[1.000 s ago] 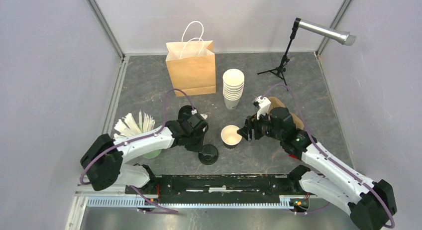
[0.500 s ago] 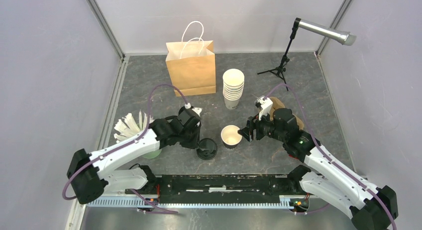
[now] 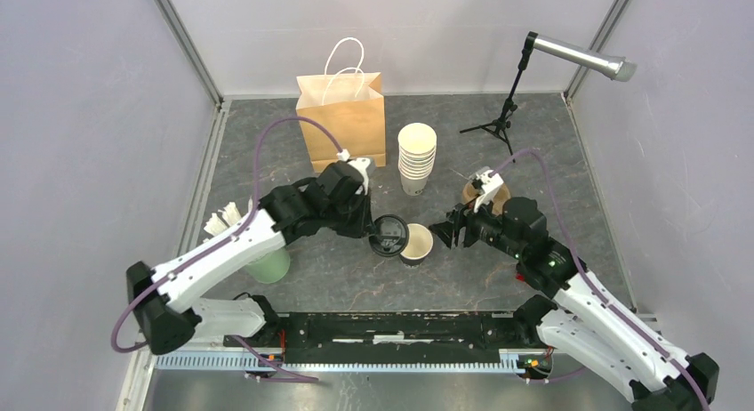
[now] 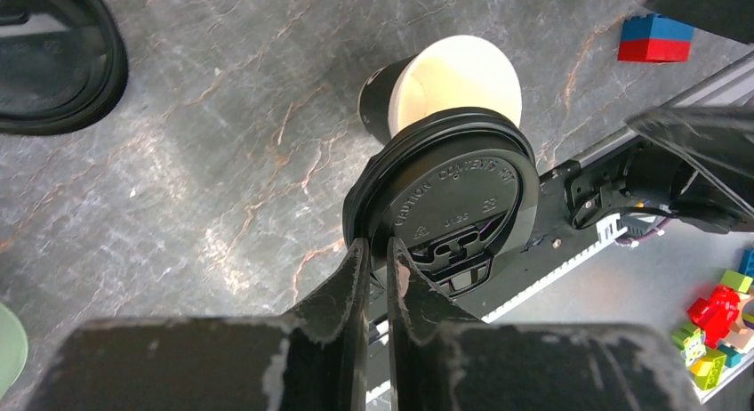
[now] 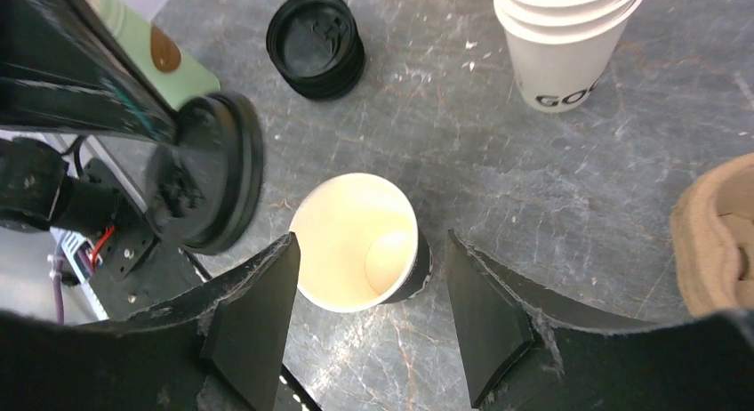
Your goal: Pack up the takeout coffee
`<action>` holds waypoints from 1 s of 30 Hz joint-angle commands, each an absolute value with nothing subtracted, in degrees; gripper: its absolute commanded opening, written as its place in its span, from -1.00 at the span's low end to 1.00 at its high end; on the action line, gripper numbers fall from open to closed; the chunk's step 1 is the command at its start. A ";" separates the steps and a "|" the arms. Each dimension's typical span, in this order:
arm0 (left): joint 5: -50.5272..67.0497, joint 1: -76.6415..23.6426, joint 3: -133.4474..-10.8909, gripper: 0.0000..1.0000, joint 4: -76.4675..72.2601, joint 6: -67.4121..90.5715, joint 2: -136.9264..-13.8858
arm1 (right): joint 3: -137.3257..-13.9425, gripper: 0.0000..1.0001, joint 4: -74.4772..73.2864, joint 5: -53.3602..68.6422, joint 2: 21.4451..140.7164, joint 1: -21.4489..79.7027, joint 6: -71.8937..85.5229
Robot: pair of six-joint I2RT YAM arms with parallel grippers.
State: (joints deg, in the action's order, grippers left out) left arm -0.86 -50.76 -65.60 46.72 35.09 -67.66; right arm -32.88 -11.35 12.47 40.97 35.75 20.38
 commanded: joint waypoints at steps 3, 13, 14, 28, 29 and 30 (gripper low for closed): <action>4.28 -51.06 -72.09 -0.85 43.53 31.66 -77.22 | -34.99 0.35 -8.44 5.21 34.19 35.95 23.45; 6.88 -51.08 -77.52 -0.85 41.84 30.93 -86.25 | -33.72 0.35 -8.62 4.69 32.54 35.95 22.29; 6.78 -51.06 -77.59 -0.85 41.84 30.83 -86.68 | -33.46 0.36 -8.43 4.88 32.62 35.95 22.25; 7.05 -51.07 -77.62 -0.82 41.24 30.78 -90.86 | -31.49 0.39 -7.75 6.68 34.15 35.95 21.53; 7.10 -51.06 -77.54 -0.82 41.22 30.92 -90.94 | -31.30 0.38 -7.65 6.69 34.11 35.95 21.60; 7.14 -51.02 -77.52 -0.82 41.22 30.92 -91.05 | -31.18 0.39 -7.53 6.74 34.14 35.95 21.62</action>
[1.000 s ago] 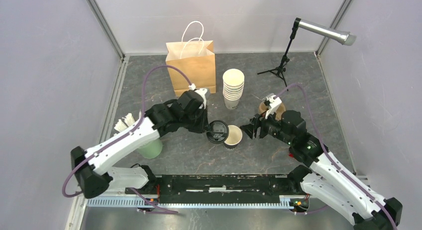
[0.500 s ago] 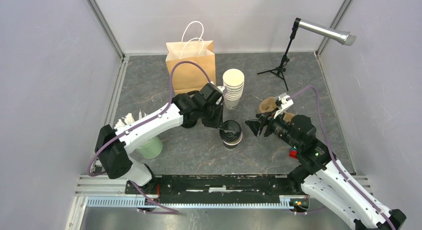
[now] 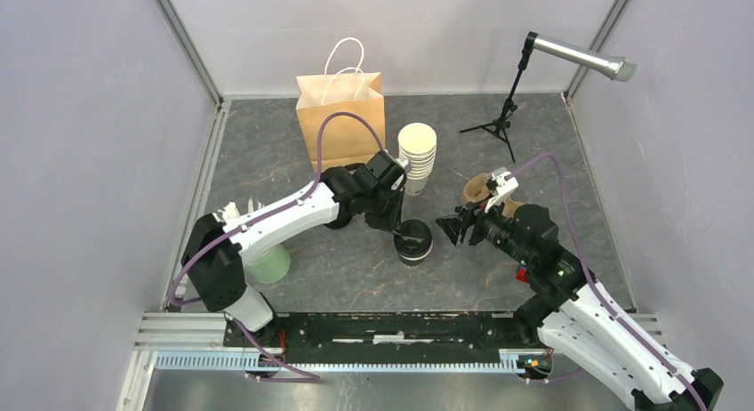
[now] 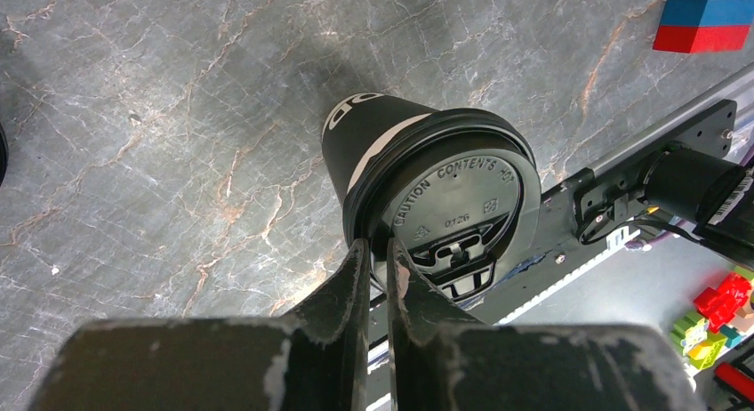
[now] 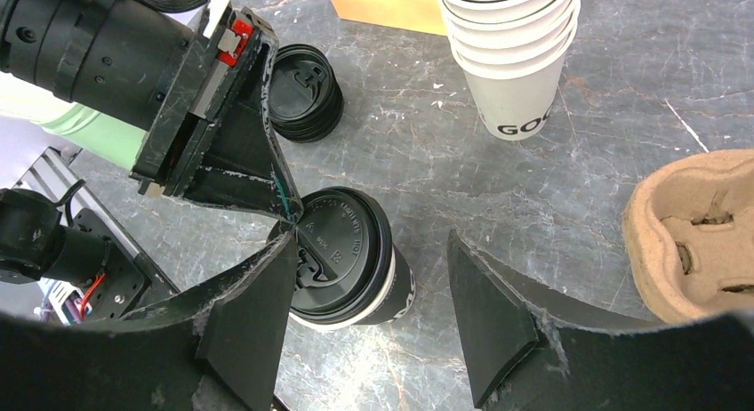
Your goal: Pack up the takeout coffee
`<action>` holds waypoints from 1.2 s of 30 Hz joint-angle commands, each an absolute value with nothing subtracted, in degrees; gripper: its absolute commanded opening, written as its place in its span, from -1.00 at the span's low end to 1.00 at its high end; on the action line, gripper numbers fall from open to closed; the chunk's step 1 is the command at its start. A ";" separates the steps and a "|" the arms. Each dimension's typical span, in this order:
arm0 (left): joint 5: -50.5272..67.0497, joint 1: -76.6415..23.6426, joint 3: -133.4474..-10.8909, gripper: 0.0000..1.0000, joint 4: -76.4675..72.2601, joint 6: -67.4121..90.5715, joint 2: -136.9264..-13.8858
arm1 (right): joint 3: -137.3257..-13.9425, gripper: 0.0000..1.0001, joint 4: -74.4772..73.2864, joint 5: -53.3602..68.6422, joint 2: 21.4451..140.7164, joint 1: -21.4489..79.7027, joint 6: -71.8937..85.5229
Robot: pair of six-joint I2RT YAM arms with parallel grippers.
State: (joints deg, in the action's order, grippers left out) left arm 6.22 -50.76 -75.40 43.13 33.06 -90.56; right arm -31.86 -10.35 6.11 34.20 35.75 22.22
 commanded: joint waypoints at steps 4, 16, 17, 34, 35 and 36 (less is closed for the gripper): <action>7.73 -51.06 -77.09 -0.80 41.22 31.07 -91.32 | -30.42 0.39 -7.06 7.01 34.44 35.95 21.67; 8.88 -51.06 -77.26 -0.59 41.22 31.50 -91.40 | -29.05 0.41 -5.95 8.76 36.79 35.95 21.97; 9.03 -51.06 -77.17 -0.56 41.22 31.50 -91.36 | -28.92 0.40 -5.97 8.96 36.97 35.94 22.01; 5.90 -51.06 -76.41 -0.33 40.39 31.45 -90.50 | -28.12 0.30 -4.16 14.31 44.16 35.88 20.25; 5.43 -51.06 -76.17 -0.30 40.22 31.44 -90.29 | -28.20 0.28 -3.73 14.64 44.83 35.94 19.90; 5.19 -51.06 -75.97 -0.28 39.93 31.36 -90.18 | -28.21 0.27 -3.36 14.76 45.42 35.91 19.63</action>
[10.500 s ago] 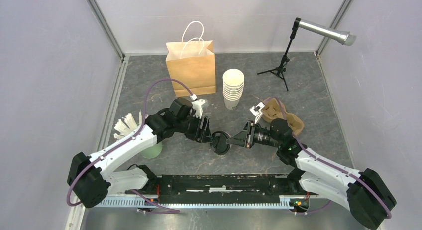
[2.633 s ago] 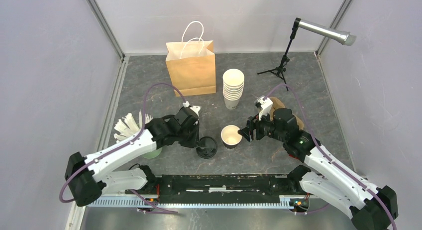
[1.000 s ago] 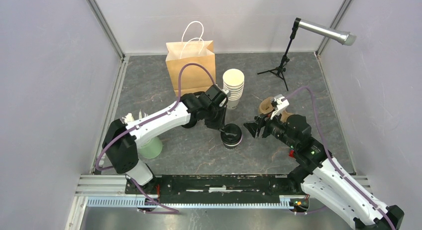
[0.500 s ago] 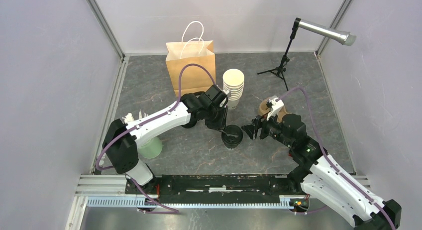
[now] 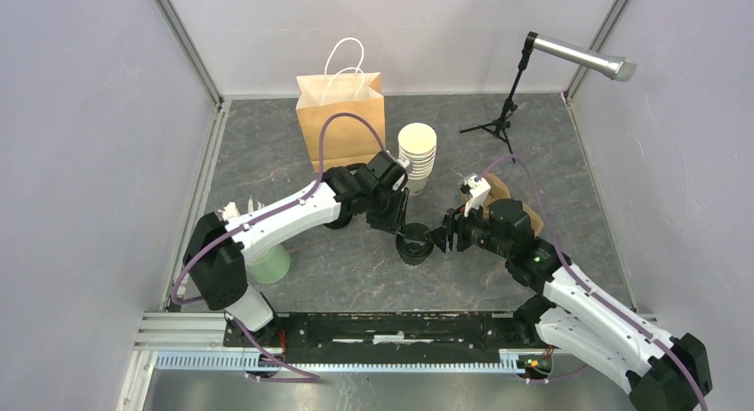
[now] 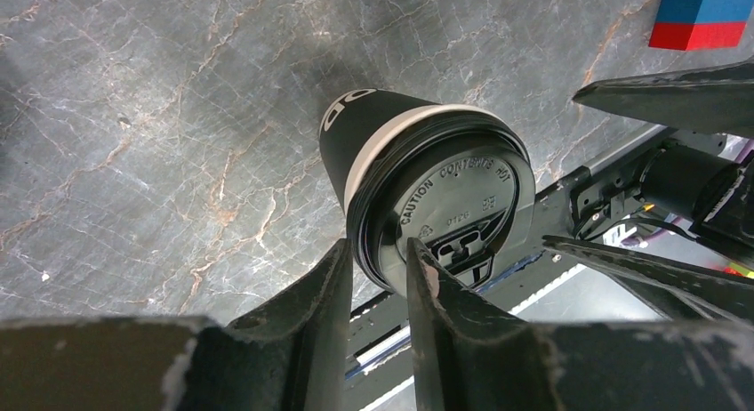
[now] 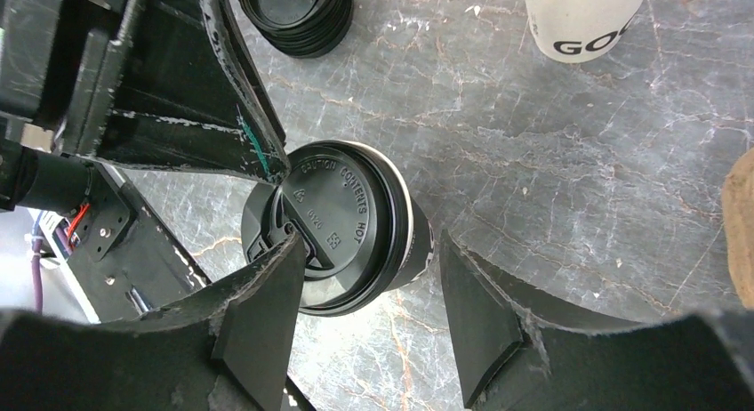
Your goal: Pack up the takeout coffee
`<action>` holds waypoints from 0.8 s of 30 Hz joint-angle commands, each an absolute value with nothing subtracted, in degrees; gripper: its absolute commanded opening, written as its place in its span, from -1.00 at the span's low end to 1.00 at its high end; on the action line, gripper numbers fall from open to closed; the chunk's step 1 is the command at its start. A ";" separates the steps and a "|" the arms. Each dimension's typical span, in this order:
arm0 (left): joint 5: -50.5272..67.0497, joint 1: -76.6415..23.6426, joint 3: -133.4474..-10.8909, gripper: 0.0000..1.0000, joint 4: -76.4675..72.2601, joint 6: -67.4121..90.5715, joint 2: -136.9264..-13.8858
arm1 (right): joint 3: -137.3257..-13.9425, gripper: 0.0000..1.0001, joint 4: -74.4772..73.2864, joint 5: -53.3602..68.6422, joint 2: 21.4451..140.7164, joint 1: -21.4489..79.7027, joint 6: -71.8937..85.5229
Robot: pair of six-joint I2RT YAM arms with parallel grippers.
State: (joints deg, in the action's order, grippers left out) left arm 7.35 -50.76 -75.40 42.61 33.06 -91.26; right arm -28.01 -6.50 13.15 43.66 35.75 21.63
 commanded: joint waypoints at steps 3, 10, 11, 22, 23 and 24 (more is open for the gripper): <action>4.85 -51.06 -75.67 -0.26 39.55 31.03 -90.66 | -28.80 0.25 -2.73 14.95 48.10 35.95 18.81; 2.28 -50.98 -75.46 -0.27 39.38 30.36 -92.25 | -29.40 0.11 -0.77 14.78 51.53 35.95 18.01; 1.73 -50.98 -75.41 -0.28 39.30 30.22 -92.44 | -29.36 0.10 -0.55 14.80 51.75 35.95 18.15; 0.33 -50.80 -75.85 -0.30 38.23 29.41 -94.24 | -30.38 0.03 -0.42 14.17 51.61 35.95 19.26; 0.21 -50.80 -75.77 -0.30 38.19 29.44 -94.33 | -30.56 0.02 -0.42 14.16 51.86 35.95 19.17; 0.18 -50.80 -75.68 -0.30 38.15 29.36 -94.43 | -30.67 0.02 -0.42 14.23 52.12 35.95 19.08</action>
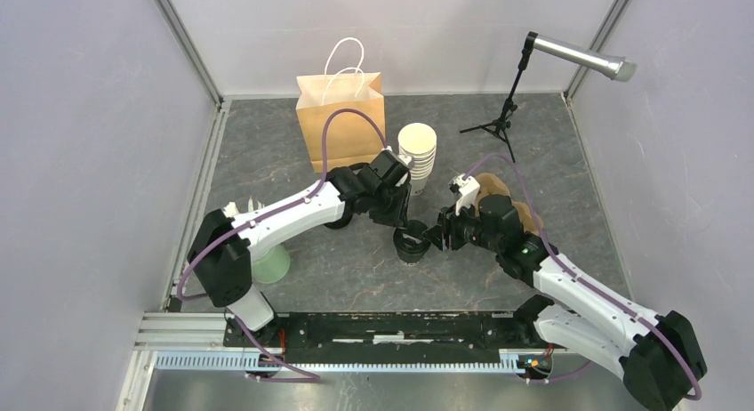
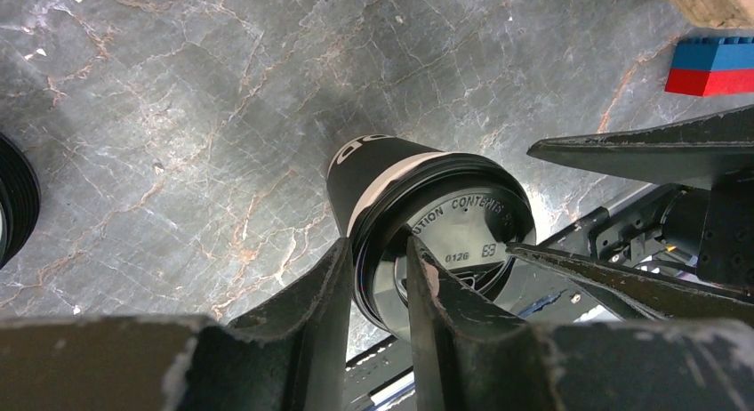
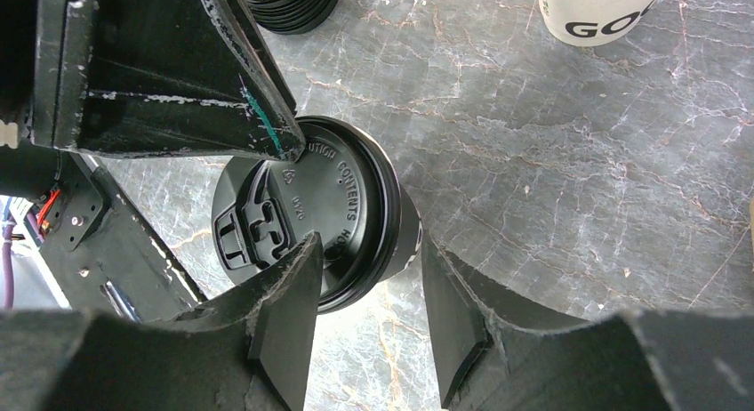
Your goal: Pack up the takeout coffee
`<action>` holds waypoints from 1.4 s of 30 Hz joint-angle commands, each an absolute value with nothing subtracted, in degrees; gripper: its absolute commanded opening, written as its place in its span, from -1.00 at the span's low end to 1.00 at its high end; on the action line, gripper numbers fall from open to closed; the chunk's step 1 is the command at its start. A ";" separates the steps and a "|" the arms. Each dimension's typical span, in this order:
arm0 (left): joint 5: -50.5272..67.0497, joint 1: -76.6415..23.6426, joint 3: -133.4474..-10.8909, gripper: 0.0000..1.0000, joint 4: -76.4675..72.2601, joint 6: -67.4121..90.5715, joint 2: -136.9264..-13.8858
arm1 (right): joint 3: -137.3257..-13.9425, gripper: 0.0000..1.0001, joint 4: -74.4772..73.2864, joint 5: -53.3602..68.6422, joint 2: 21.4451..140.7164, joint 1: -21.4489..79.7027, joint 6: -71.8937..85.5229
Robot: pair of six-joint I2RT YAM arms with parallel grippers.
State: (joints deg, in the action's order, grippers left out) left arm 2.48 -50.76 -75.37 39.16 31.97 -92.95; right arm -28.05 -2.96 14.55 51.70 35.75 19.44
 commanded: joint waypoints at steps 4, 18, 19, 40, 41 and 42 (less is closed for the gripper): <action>0.18 -50.80 -75.69 -0.30 38.14 28.91 -95.12 | -30.50 -0.02 1.39 13.94 53.00 35.95 19.26; 0.86 -50.80 -74.27 -0.07 35.35 28.06 -91.12 | -32.70 0.15 0.35 14.54 49.04 35.95 22.11; 0.43 -50.80 -74.27 -0.02 35.17 28.16 -90.31 | -33.02 0.16 0.11 13.84 49.10 35.95 21.61; 1.84 -50.54 -64.80 0.04 29.84 32.66 -82.48 | -32.75 -0.21 3.24 18.09 56.83 35.81 19.26; 1.95 -50.58 -64.55 0.04 29.41 32.55 -82.73 | -32.50 -0.25 3.44 17.68 56.88 35.75 19.16; 2.02 -50.53 -64.44 0.03 28.88 32.47 -82.96 | -32.25 -0.28 3.58 17.33 56.89 35.77 19.07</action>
